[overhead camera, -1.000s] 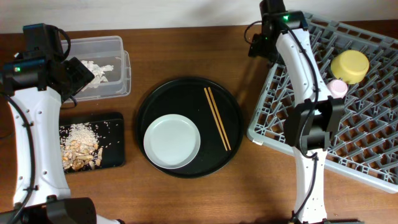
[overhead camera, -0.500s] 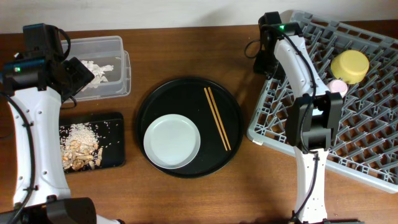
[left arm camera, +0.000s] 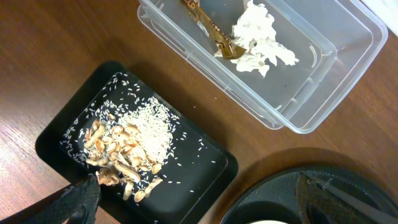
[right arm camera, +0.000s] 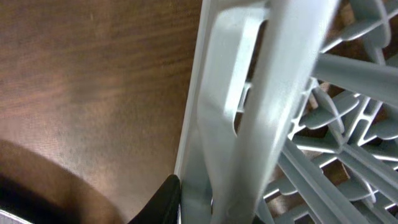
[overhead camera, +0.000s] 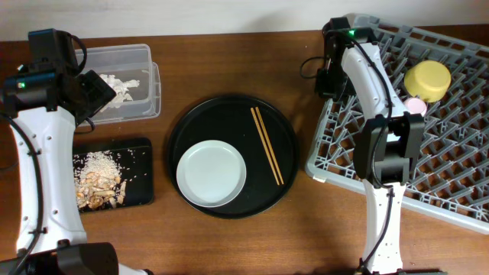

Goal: Sort waste into correct bins and load items into the dishwasher rack

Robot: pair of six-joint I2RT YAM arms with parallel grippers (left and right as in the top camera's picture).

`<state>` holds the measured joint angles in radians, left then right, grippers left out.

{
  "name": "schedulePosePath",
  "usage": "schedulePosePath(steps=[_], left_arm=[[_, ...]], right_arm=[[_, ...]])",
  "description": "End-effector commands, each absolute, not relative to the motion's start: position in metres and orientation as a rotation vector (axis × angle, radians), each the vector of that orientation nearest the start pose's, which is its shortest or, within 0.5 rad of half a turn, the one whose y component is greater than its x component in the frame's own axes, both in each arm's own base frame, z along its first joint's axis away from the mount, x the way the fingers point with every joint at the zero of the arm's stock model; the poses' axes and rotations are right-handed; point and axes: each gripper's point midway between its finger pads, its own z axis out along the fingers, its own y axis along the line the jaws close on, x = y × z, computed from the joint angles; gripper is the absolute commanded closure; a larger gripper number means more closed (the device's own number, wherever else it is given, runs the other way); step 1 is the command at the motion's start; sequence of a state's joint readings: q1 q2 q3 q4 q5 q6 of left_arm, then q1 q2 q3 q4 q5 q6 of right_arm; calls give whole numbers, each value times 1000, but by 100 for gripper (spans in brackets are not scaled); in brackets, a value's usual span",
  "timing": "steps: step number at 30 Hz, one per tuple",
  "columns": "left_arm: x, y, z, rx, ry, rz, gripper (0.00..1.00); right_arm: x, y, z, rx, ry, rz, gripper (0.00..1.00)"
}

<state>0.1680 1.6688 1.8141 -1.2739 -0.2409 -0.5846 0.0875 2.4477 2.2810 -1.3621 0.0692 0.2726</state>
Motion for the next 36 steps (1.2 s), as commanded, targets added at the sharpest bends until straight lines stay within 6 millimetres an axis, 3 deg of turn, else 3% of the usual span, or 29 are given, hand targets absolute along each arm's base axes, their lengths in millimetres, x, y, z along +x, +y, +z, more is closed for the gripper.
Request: schedulePosePath(steps=[1,4,9,18,23,26,36], left_arm=[[369,108,261,-1053,2412,196,1],[369,108,261,-1053,2412,196,1],[369,108,261,-1053,2412,196,1],[369,108,261,-1053,2412,196,1],[369,108,261,-1053,2412,196,1],[369,108,261,-1054,2412,196,1],[369,108,261,-1053,2412,196,1]], right_arm=[[473,48,62,68,3125,-16,80],[462,59,62,-41,3171,87,80],[438,86,67,-366,3208,354,80],[406,106,71,-635,3274,368,80],[396,121,70,-784,3278,251,77],[404,118,68,-711,3273,131,74],[432,100,65,-427,3229,89,74]])
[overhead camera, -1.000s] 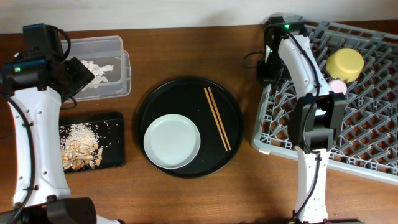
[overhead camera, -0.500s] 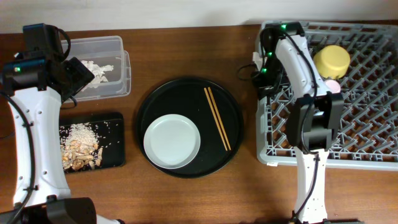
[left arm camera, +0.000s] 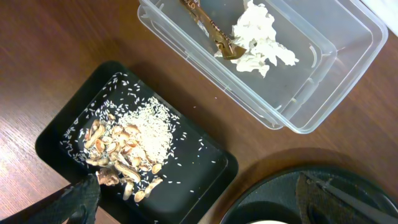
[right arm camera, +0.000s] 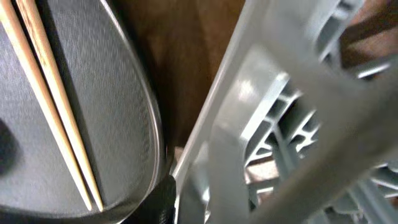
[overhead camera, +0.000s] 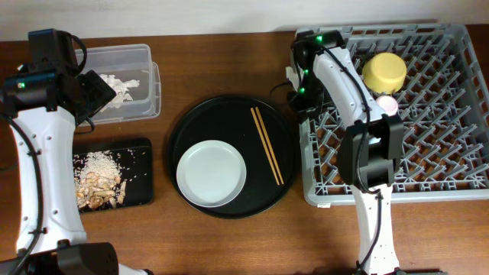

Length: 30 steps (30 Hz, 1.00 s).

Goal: Sort waste into correct bins and load items into the dishwasher rack

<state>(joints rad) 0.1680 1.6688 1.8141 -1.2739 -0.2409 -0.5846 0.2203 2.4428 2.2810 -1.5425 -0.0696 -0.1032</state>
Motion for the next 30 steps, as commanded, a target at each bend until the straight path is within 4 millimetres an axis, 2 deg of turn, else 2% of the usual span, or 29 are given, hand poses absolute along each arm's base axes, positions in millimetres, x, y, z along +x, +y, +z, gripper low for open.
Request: schedulePosePath(steps=[1,2,3,7,10,12,14,17,19,21,23,25,30], left_arm=[[369,108,261,-1053,2412,196,1],[369,108,261,-1053,2412,196,1],[369,108,261,-1053,2412,196,1],[369,108,261,-1053,2412,196,1],[369,108,261,-1053,2412,196,1],[369,108,261,-1053,2412,196,1],[369,108,261,-1053,2412,196,1],[369,108,261,-1053,2412,196,1],[369,108,261,-1053,2412,196,1],[369,108,261,-1053,2412,196,1],[369,108,261,-1053,2412,196,1],[369,108,261,-1053,2412,196,1],[369,108,261,-1053,2412,196,1]], right_arm=[[433,98,66,-417,3228,89,71],[433,97,67,-409,3229,89,66],[436,90,73,-317,3233,56,60],[445,83,96,-278,3188,56,46],[455,78,128,-259,3111,49,31],[466,71,160,-232,3015,14,25],[474,69,194,-148,2910,32,27],[469,77,240,-154,2795,125,29],[460,94,261,-187,2749,245,32],[449,116,279,-255,2707,367,42],[442,138,280,-330,2703,381,48],[437,154,264,-447,2734,326,50],[425,181,191,-600,2902,107,71]])
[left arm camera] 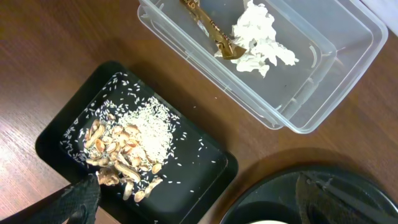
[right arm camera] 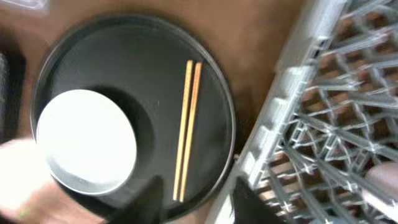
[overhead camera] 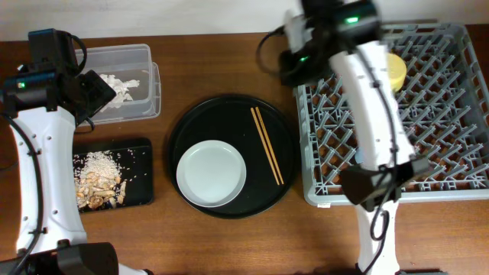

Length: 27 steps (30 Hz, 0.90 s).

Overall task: Sort waste into correct bins and load items into the dishwasher rack
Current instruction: 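Move the right gripper to the wooden chopsticks on the round tray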

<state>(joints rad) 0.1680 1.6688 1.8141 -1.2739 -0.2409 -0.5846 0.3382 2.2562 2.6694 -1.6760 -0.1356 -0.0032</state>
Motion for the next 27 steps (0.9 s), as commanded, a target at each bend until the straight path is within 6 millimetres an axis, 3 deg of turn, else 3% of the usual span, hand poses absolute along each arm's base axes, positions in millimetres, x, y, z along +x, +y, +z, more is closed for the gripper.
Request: schedulePosePath(steps=[1,3,8,12,16,27], left_arm=[[369,108,261,-1053,2412,196,1],[369,108,261,-1053,2412,196,1],[369,108,261,-1053,2412,196,1],[369,108,261,-1053,2412,196,1],[369,108,261,-1053,2412,196,1],[369,108,261,-1053,2412,196,1]], right_arm=[[425,182,178,-600,2923,69,72],[423,185,140,-609,2977,16,72],[413,184,76,-630,3055,4,75],[402,192,43,-639,3091,100,75],[397,192,26,-640,3103,118,76],[398,198,9,-594,3092,166,76]])
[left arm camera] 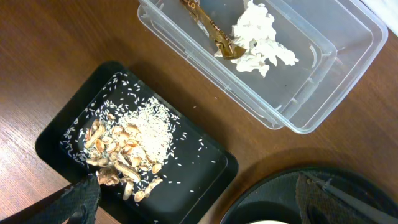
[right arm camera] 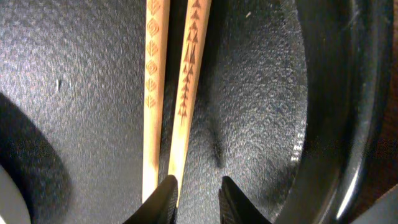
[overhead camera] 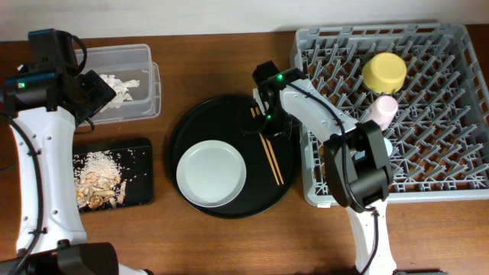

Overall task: Sort waste into correct bins and load items into the dishwasher rack
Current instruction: 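Move the right gripper to the wooden chopsticks on the round tray, then close the right gripper on one chopstick and lift it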

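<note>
A pair of wooden chopsticks [overhead camera: 269, 149] lies on the round black tray [overhead camera: 206, 122], next to a white plate [overhead camera: 212, 173]. My right gripper [overhead camera: 263, 124] is low over their far end. In the right wrist view it [right arm camera: 196, 198] is open by a narrow gap. Its left finger sits over the right chopstick [right arm camera: 186, 93], and only bare tray [right arm camera: 261, 74] shows between the fingers. My left gripper [overhead camera: 93, 93] hangs high at the back left, open wide [left arm camera: 199, 208] and empty. The grey dishwasher rack [overhead camera: 428, 195] holds a yellow cup [overhead camera: 384, 72] and a pink cup [overhead camera: 380, 111].
A clear bin [overhead camera: 145, 57] with tissue and a wrapper [left arm camera: 261, 37] stands at the back left. In front of it is a black rectangular tray [overhead camera: 141, 153] of rice and shells [left arm camera: 134, 143]. The rack stands close against the round tray's right side.
My right gripper was high above the round tray and the rack's left edge. Now it is down on the tray at the chopsticks' far end. The left arm has not moved.
The rack first lay askew with my right gripper at its left rim. Then it stood square beside the round tray, gripper still at the rim. Afterwards the gripper was high above tray and rack, and now it is low over the chopsticks.
</note>
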Robot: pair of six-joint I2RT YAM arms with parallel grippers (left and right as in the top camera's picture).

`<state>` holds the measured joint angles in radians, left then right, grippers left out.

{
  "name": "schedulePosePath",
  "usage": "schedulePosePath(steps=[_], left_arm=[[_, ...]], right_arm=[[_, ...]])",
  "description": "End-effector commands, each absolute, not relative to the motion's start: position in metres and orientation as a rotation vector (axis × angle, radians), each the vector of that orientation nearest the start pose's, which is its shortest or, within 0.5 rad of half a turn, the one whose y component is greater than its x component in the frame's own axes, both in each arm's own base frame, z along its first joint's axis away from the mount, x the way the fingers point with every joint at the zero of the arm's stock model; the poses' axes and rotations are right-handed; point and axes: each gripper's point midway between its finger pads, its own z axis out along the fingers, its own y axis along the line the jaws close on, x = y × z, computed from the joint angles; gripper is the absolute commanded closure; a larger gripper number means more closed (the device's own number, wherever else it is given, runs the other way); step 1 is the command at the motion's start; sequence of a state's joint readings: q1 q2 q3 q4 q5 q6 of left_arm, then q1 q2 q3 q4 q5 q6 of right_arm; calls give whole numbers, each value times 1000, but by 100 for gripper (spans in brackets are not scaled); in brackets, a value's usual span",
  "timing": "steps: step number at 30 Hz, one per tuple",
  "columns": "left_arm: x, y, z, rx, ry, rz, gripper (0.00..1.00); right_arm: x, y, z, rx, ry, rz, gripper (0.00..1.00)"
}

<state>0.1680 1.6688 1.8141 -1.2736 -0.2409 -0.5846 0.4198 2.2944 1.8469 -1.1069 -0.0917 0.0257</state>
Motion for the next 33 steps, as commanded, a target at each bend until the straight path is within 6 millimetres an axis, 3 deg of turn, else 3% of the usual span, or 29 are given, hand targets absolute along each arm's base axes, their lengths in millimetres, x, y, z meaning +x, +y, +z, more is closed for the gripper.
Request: schedulePosePath(steps=[1,9,20,24,33], left_arm=[[369,108,261,-1053,2412,196,1],[369,108,261,-1053,2412,196,1],[369,108,261,-1053,2412,196,1],[369,108,261,-1053,2412,196,1],[369,108,261,-1053,2412,196,1]], right_arm=[[398,200,8,-599,3089,166,76],[394,216,7,-631,3064,149,75],[389,208,-17,-574,3076,115,79],[392,211,-11,-575,3070,135,81],[407,222,32,-573,3034,172,81]])
